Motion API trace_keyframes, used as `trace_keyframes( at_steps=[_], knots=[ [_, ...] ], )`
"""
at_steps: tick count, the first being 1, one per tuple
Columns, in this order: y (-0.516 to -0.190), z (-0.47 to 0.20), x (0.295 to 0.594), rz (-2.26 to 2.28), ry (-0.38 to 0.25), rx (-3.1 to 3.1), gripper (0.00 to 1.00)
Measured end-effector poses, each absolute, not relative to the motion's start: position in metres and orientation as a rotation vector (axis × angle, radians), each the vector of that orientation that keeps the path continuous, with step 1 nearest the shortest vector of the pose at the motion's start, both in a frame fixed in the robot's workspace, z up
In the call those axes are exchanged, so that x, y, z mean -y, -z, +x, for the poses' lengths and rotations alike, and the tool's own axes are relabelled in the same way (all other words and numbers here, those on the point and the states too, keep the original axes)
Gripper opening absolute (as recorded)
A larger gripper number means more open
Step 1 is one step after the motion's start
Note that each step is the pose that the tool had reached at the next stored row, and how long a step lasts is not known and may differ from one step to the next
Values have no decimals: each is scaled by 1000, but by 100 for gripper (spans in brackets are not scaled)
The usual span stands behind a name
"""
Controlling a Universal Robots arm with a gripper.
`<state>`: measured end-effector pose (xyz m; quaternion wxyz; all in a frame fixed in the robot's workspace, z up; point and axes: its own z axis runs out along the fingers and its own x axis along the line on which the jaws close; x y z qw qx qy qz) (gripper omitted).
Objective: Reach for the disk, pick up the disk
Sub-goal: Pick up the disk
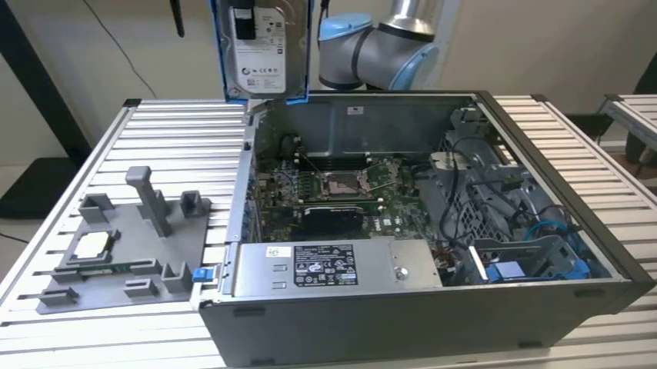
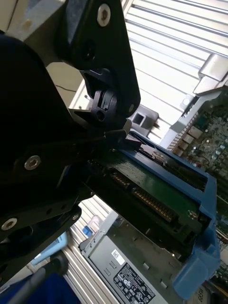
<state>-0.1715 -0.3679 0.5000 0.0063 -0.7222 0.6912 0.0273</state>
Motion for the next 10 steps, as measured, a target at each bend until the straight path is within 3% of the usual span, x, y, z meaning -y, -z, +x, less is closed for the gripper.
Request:
trace_keyframes(
  at_steps=[10],
  knots=[
    [-500, -162, 369, -2260, -86, -2163, 0]
  ],
)
